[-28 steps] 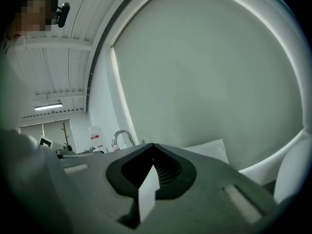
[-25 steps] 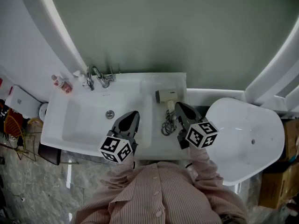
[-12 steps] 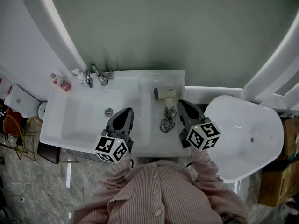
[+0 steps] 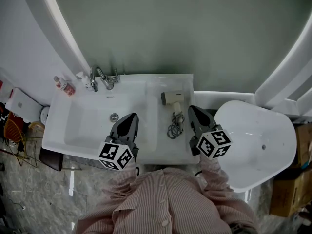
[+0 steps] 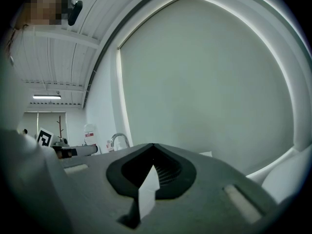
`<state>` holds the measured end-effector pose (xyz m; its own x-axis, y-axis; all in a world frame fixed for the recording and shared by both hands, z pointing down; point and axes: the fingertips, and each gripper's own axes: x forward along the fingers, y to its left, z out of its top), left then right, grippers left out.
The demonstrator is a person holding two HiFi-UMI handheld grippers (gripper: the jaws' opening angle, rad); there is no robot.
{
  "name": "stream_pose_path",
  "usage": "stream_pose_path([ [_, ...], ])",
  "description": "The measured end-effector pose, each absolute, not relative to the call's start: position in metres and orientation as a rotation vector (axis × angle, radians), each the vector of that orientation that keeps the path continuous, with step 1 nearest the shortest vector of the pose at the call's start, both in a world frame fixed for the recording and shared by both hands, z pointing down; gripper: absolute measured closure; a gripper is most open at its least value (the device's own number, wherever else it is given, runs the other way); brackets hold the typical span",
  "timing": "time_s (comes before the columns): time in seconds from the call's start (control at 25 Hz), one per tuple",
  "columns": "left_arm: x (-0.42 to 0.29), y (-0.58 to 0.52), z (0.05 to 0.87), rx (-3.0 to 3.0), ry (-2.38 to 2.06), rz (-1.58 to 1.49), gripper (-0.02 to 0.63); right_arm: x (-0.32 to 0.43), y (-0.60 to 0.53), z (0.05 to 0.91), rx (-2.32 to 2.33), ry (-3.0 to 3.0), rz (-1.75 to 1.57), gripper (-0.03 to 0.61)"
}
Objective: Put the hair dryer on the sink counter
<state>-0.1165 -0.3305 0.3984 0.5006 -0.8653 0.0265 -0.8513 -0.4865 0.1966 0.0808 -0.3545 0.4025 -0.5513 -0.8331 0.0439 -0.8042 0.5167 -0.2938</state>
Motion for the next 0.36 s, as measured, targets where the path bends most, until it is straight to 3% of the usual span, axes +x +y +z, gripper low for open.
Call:
stream_pose_path([
  [0.36, -0.1151, -0.3309, 0.4019, 2.554, -1.482, -0.093, 0.617, 0.0858, -0.3545, 0.4020, -1.446, 2.635, -0.426, 0.574],
])
